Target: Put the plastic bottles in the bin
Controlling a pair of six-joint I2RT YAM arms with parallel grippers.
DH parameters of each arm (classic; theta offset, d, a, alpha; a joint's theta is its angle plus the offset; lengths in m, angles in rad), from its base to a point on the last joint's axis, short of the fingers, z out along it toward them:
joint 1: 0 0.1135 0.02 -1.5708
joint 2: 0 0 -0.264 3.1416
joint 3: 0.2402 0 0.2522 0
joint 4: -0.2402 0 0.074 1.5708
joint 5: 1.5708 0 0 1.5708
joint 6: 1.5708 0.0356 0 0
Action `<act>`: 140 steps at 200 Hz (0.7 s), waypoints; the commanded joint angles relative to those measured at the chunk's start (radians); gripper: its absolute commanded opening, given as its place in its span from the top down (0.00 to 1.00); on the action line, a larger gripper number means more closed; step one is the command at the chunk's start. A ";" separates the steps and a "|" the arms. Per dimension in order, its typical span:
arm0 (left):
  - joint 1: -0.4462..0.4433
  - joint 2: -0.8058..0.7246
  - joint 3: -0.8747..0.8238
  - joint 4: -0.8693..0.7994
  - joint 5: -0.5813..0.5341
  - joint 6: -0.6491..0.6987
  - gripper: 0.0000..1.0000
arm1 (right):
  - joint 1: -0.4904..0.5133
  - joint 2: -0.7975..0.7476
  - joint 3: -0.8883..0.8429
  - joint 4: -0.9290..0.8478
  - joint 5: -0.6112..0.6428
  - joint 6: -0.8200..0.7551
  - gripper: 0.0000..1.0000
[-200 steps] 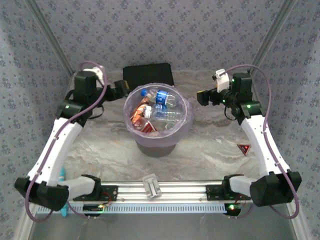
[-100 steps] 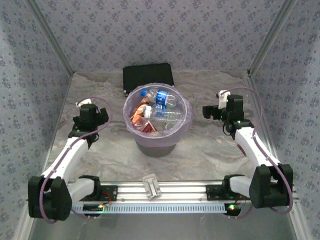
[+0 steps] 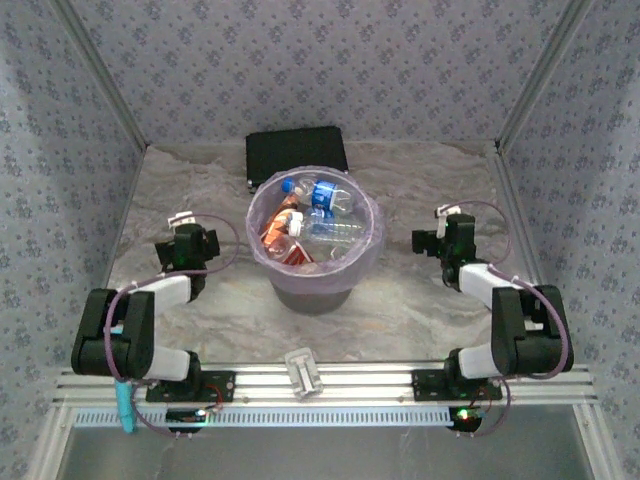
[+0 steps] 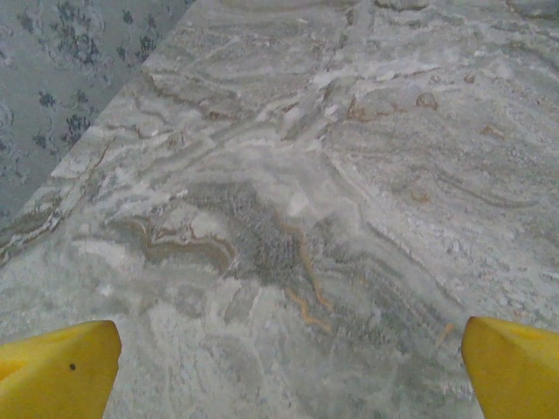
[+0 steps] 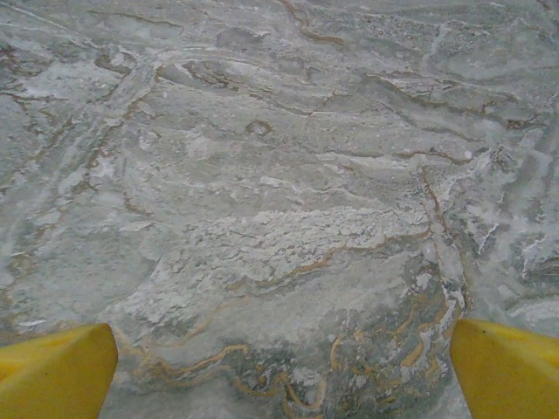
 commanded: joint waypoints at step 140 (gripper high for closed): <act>0.084 0.136 -0.053 0.381 0.244 0.076 0.00 | -0.080 0.111 -0.120 0.427 -0.111 0.018 0.00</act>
